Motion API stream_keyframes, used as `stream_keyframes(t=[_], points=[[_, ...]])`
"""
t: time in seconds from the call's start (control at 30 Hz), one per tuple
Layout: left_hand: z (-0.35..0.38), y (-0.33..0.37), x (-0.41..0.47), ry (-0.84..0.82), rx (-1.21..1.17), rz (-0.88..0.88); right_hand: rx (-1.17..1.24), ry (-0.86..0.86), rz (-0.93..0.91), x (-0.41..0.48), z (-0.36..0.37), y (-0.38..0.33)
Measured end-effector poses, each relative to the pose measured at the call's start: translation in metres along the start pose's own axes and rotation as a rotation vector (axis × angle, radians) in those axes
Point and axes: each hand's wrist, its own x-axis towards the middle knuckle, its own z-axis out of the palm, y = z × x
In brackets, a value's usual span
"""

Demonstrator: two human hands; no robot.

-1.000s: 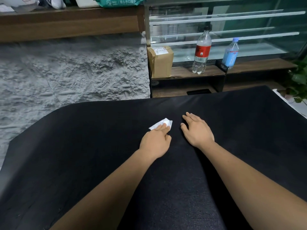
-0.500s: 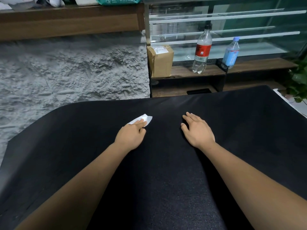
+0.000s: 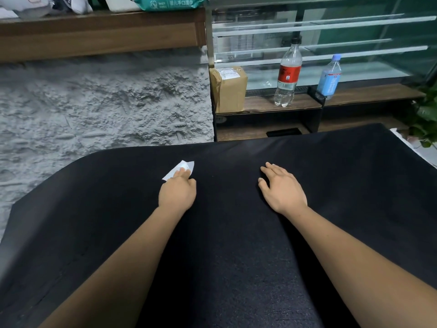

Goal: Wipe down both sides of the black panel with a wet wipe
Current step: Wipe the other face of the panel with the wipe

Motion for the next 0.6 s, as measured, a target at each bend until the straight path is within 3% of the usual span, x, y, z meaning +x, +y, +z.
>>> stream_keyframes(t=[0.6], points=[[0.028,0.083,-0.011,-0.069,-0.021,0.174,-0.004,0.009,0.002,0.000,0.000,0.000]])
